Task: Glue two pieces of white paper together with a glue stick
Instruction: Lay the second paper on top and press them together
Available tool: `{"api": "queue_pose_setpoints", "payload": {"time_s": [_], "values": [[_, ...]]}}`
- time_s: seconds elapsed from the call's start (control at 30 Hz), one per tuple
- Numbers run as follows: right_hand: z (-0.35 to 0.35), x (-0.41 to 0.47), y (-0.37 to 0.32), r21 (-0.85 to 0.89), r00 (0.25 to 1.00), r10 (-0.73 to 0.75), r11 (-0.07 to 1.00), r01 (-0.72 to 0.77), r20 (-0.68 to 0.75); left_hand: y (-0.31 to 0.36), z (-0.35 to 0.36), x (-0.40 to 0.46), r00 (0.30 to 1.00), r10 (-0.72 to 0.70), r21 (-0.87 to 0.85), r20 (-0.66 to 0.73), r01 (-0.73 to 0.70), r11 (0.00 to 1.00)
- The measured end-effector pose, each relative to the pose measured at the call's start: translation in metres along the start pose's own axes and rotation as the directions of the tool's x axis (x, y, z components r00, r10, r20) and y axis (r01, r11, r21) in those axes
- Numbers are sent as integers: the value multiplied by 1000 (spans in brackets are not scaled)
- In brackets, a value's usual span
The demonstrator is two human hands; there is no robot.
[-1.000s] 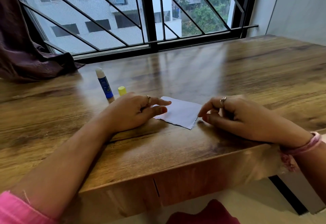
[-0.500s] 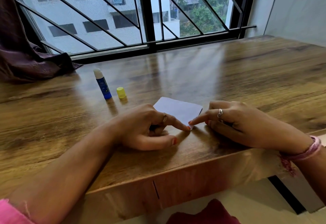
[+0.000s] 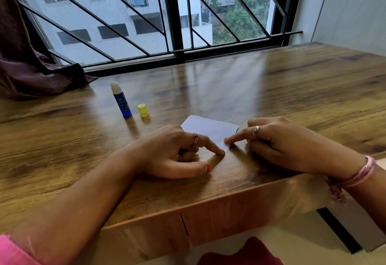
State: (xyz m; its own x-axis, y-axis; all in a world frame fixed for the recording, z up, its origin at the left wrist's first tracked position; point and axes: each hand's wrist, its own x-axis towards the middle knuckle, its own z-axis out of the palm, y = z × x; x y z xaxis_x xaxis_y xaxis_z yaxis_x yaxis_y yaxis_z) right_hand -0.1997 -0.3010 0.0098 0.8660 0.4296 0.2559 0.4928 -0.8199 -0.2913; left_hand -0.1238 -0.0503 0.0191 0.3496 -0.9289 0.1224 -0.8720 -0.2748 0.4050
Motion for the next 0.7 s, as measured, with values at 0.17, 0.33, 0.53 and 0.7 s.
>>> {"api": "queue_pose_setpoints", "payload": {"time_s": [0.17, 0.33, 0.53, 0.7], "values": [[-2, 3, 10, -44, 997, 67, 997, -69, -47, 1, 0, -2, 1000, -2, -13, -1, 2, 1000], [-6, 7, 18, -69, 983, 164, 983, -170, -83, 1, 0, -1, 1000, -9, -7, -5, 9, 1000], [-4, 4, 19, -93, 985, 152, 983, -159, -79, 0, -1, -1, 1000, -7, 13, -3, 7, 1000], [-2, 0, 19, -45, 985, 103, 993, -110, -140, 0, -3, -1, 1000, 11, 17, -1, -11, 1000]]}}
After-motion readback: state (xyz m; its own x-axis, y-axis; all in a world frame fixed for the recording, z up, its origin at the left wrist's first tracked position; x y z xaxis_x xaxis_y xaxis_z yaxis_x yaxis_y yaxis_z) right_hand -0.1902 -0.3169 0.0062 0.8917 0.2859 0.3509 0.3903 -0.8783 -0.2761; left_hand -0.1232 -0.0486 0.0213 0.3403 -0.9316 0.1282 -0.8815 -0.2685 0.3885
